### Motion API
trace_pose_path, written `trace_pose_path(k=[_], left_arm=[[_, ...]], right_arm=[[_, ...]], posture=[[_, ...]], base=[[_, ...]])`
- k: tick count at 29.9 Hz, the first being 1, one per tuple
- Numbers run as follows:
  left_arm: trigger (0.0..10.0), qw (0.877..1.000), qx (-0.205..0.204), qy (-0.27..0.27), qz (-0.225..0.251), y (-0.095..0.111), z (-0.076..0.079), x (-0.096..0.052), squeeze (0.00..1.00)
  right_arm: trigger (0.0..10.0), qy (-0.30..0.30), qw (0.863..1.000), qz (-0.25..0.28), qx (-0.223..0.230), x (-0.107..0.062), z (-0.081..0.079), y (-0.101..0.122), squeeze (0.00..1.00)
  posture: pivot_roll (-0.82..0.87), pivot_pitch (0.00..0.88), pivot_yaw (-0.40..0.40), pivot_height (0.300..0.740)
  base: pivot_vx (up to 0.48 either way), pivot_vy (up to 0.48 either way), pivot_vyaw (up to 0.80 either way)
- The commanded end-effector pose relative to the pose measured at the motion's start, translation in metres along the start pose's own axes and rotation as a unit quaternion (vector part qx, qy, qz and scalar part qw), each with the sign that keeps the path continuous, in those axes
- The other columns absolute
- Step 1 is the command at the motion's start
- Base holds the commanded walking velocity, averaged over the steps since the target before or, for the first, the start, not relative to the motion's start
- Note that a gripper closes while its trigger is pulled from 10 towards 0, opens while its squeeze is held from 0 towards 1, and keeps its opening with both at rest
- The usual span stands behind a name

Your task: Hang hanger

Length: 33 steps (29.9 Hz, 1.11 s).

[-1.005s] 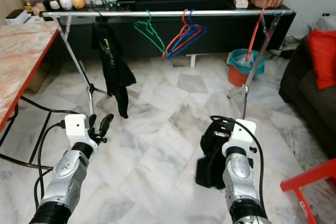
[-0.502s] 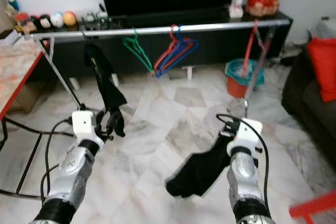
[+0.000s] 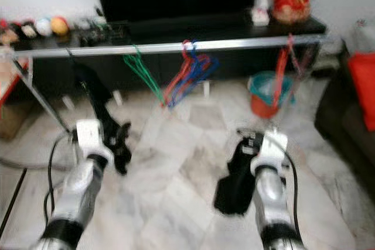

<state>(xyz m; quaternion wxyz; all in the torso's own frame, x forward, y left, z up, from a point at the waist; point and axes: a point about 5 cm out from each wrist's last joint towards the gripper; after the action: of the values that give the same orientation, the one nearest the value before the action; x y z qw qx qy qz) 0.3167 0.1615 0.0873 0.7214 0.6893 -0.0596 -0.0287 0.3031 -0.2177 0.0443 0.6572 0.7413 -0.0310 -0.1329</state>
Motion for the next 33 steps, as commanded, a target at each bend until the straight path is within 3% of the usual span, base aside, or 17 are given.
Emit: trace_pose_path(k=[1,14,27,29,31,32,33], left_arm=[[10.0,1.0,0.004,0.015,-0.004,-0.002,-0.011,-0.005,0.0],[10.0,1.0,-0.001,-0.014,0.009,0.006,-0.007,-0.002,0.0],[10.0,0.999,-0.009,-0.038,0.009,0.007,-0.009,-0.011,0.0],[10.0,0.998,-0.011,-0.056,0.01,0.009,-0.006,-0.011,0.0],[10.0,0.994,-0.018,-0.106,0.009,0.015,0.002,-0.013,0.0],[10.0,0.987,-0.021,-0.156,-0.002,0.017,0.009,-0.016,0.0],[10.0,0.987,-0.021,-0.156,-0.002,0.017,0.009,-0.016,0.0]], right_arm=[[10.0,0.025,0.999,0.02,0.004,0.004,-0.017,0.009,0.0],[10.0,0.015,1.0,0.01,0.021,0.004,-0.016,0.006,0.0],[10.0,0.0,1.0,0.014,0.026,0.003,-0.013,0.006,0.0],[10.0,-0.003,1.0,0.017,0.026,0.003,-0.011,0.006,0.0],[10.0,-0.008,0.999,0.018,0.026,0.003,-0.01,0.006,0.0],[10.0,-0.009,0.999,0.018,0.025,0.003,-0.01,0.006,0.0],[10.0,-0.009,0.999,0.018,0.025,0.003,-0.01,0.006,0.0]], posture=[[-0.08,0.0,0.037,0.74],[-0.08,0.0,0.041,0.74],[-0.07,0.0,0.044,0.74],[-0.07,0.0,0.046,0.74],[-0.07,0.0,0.046,0.74],[-0.07,0.0,0.046,0.74],[-0.07,0.0,0.046,0.74]], base=[[0.48,0.0,0.0],[0.48,0.0,0.0],[0.061,0.0,0.0],[0.0,0.0,0.0],[0.0,0.0,0.0],[0.0,0.0,0.0],[0.0,0.0,0.0]])
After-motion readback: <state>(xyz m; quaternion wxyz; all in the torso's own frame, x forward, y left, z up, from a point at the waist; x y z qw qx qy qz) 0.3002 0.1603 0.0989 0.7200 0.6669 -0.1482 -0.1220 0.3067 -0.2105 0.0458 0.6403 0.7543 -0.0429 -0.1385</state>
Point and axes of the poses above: a point about 5 cm out from each wrist's last joint towards the gripper, its own x axis pointing out of the wrist towards the gripper, its own y axis along the axis of the wrist's last joint, z = x × y, and after that the axes turned 6 degrees about x, right-handed
